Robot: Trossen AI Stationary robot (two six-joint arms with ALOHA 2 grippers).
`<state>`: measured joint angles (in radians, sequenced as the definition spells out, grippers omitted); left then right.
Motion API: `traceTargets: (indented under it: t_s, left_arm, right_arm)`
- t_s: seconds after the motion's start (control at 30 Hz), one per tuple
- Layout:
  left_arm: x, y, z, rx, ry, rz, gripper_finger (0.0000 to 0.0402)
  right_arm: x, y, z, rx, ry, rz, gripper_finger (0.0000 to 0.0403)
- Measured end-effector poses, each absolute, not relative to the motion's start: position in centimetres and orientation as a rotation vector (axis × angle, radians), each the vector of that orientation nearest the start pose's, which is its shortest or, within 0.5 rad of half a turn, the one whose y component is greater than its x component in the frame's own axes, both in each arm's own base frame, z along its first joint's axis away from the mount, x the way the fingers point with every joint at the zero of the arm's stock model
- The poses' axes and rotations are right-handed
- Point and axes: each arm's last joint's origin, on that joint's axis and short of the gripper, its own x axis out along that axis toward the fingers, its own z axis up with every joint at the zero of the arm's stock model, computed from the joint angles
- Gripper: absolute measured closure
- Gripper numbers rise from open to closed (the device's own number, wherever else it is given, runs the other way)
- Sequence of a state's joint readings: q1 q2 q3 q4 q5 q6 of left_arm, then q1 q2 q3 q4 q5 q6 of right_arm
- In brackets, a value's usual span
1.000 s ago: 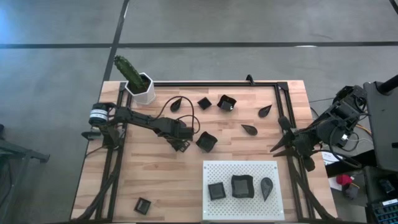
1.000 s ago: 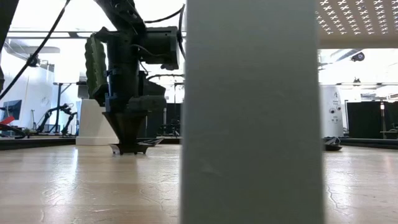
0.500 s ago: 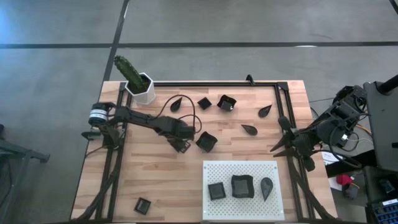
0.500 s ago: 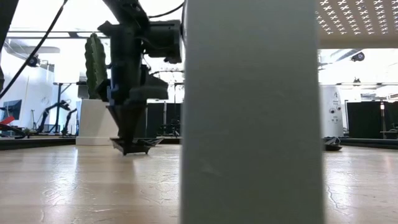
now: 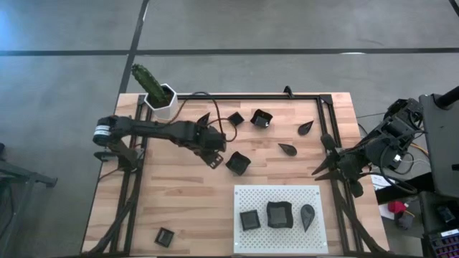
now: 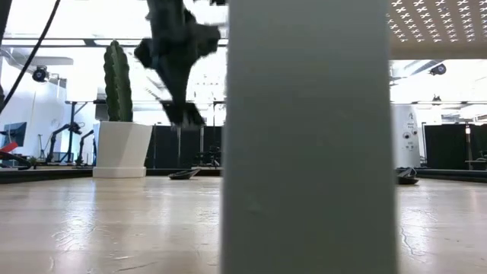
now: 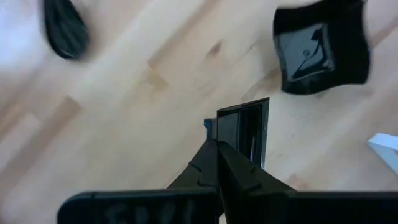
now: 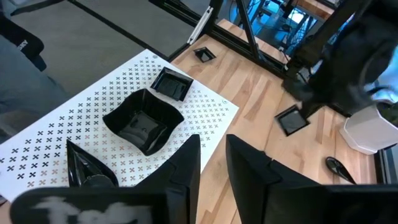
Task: Pick & Place Mini shaped plates
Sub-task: Stack the square plate on top of the square plate on the shelf
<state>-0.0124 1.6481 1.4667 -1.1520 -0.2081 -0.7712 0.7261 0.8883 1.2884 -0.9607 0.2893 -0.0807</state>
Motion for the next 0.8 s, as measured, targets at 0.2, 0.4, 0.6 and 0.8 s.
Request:
traceTargets:
  t_s: [0.2,0.4,0.6,0.8]
  left_arm:
    - [30.8,-0.6,34.4,-0.446,1.102,0.582,0.0401]
    - [30.4,-1.7,38.6,-0.407,0.992,0.447,0.0401]
    - [30.4,-2.4,39.8,-0.43,0.95,0.392,0.0401]
    - [31.5,-2.9,39.6,-0.484,0.908,0.352,0.0401]
  right_arm:
    - [10.8,8.5,40.8,-0.353,0.477,0.446,0.0317]
    - [10.8,8.5,40.8,-0.351,0.478,0.445,0.0312]
    - [10.8,8.5,40.8,-0.352,0.477,0.446,0.032]
    - [10.8,8.5,40.8,-0.354,0.477,0.446,0.0332]
